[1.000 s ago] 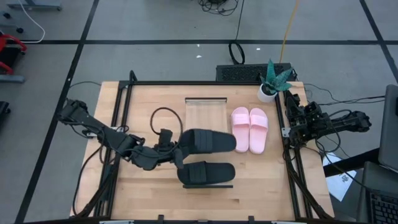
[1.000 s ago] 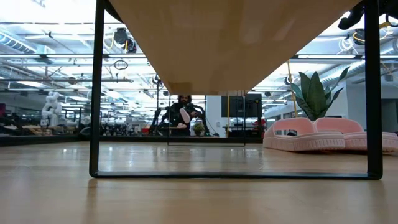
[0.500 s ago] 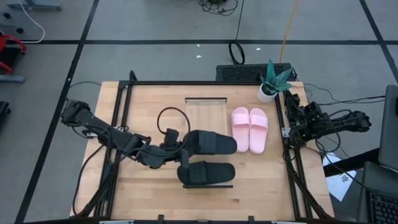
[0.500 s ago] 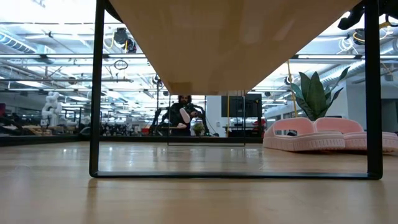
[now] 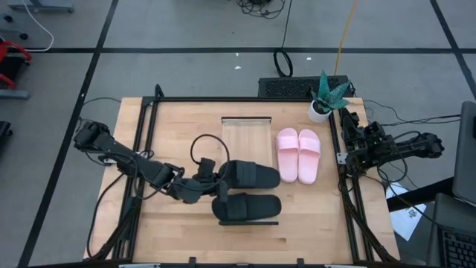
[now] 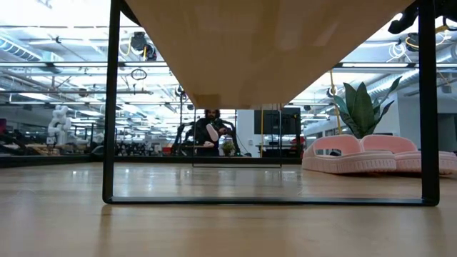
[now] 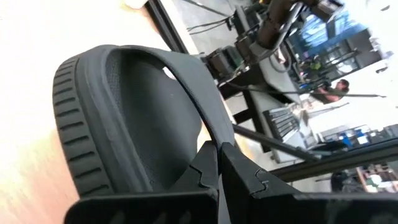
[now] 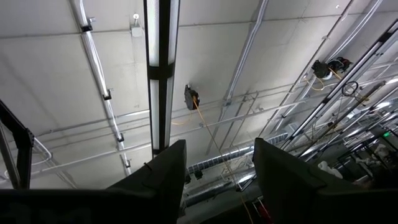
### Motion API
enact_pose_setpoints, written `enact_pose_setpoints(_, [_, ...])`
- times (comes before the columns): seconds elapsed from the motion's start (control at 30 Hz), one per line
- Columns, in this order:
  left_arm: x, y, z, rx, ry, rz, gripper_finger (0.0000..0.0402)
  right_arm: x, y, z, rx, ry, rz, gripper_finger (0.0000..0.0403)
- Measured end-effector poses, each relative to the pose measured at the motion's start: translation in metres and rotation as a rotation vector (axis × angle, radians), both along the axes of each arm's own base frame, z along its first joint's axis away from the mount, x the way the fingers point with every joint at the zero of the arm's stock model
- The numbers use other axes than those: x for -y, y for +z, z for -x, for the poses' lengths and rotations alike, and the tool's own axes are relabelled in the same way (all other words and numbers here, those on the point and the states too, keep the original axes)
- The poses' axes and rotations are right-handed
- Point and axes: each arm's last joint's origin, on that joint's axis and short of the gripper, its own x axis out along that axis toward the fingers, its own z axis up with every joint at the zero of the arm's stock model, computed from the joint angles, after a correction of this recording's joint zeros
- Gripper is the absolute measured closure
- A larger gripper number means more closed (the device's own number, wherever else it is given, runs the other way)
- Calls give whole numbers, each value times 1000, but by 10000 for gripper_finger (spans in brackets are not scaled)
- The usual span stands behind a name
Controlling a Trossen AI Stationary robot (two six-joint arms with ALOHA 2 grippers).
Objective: Pick and place slides into the shelf
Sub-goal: Put the black slides on the shelf
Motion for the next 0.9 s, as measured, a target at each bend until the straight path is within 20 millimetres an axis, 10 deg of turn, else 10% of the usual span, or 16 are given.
enact_pose_setpoints(0.9, [-11, -2, 17, -161, -55, 20, 401, 0, 0, 0, 0, 0, 0, 225])
